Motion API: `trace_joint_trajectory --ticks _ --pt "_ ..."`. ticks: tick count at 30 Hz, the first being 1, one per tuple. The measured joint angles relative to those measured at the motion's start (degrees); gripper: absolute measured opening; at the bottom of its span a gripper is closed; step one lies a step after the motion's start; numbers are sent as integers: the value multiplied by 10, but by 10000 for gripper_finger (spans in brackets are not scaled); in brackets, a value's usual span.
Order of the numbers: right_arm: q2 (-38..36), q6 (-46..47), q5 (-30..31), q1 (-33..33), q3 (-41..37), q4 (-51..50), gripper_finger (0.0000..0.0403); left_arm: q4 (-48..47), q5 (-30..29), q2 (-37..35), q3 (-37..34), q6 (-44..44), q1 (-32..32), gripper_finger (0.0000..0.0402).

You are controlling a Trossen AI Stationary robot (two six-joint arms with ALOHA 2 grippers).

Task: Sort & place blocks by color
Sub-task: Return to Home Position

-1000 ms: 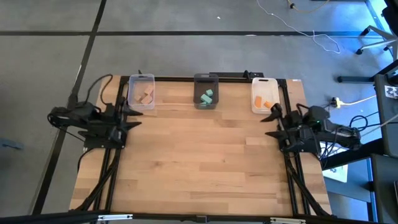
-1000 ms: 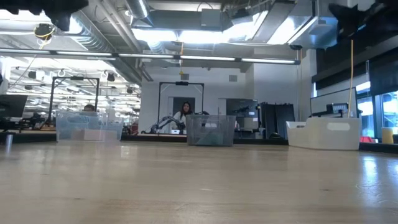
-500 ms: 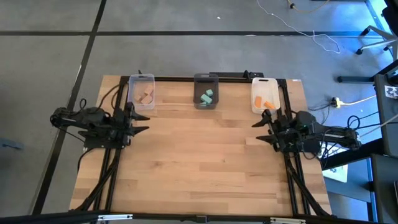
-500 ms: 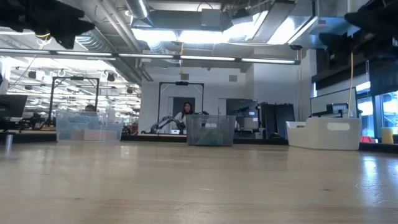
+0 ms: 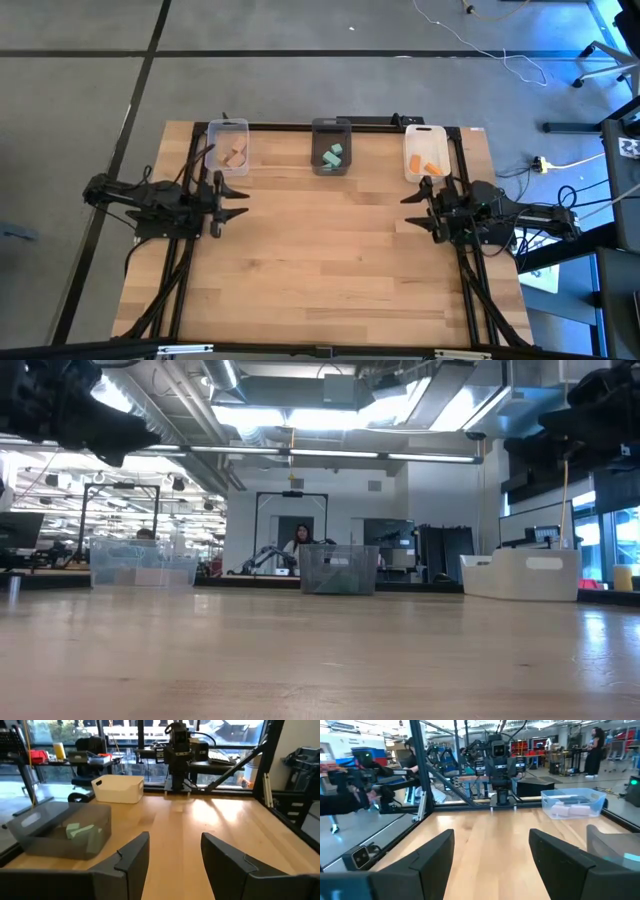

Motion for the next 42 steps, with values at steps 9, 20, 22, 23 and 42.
trace_joint_trajectory --ticks 9,20,22,23,42 --pt "0 12 58 0 0 -11 259 25 14 0 -43 24 0 170" --pt "0 -9 116 0 1 -21 259 22 63 0 -44 20 0 170" --pt "0 -1 116 0 1 -21 259 18 63 0 -44 20 0 170" --pt "0 0 116 0 1 -21 259 18 63 0 -44 23 0 170" --pt "0 -2 115 0 1 -21 259 17 63 0 -44 37 0 170"
